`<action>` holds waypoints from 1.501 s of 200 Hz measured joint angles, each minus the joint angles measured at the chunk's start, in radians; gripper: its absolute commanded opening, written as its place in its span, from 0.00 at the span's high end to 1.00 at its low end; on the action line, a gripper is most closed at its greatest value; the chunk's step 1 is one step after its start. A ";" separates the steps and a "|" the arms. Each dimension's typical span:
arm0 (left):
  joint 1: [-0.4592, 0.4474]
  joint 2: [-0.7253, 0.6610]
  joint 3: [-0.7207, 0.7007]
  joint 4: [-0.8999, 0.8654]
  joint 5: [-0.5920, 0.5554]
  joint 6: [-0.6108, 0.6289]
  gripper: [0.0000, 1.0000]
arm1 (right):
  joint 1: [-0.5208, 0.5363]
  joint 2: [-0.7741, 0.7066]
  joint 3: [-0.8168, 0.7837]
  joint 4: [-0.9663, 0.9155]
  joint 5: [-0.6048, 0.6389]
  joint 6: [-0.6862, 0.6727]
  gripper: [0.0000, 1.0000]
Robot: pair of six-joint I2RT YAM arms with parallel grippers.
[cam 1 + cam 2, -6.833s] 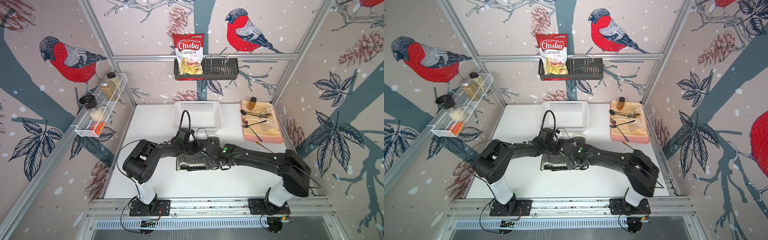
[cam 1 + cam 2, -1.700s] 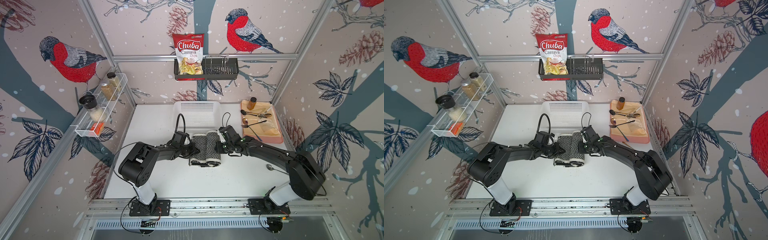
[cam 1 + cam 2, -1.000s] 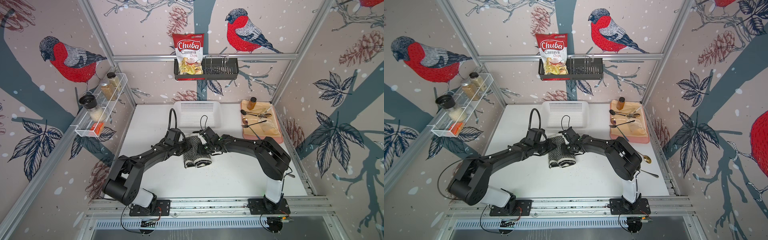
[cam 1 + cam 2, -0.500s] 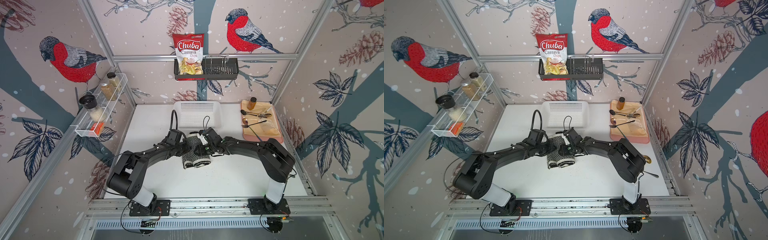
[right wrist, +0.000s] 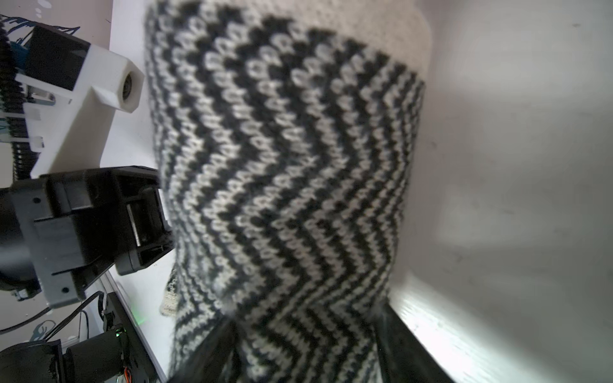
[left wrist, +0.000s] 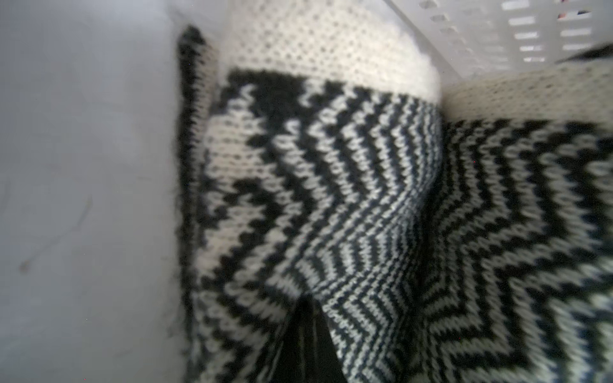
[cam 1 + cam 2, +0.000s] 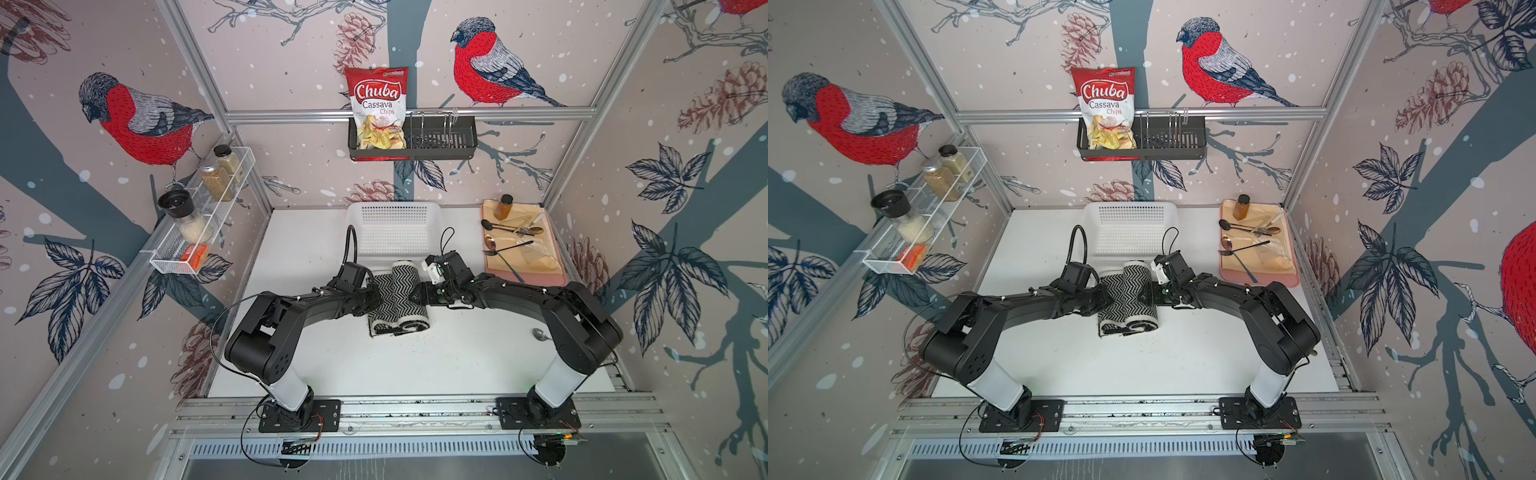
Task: Roll up the scarf and place it into the basket
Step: Roll the scarf at the center of the board.
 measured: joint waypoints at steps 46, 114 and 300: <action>-0.003 -0.134 0.003 0.008 0.051 -0.002 0.97 | 0.059 0.047 0.079 -0.018 0.009 -0.037 0.37; -0.034 -0.150 0.026 0.082 0.100 -0.010 1.00 | 0.104 0.108 0.148 -0.054 0.042 -0.040 0.37; 0.014 -0.061 -0.074 0.161 0.080 -0.043 1.00 | 0.004 0.108 -0.056 0.214 -0.165 0.039 1.00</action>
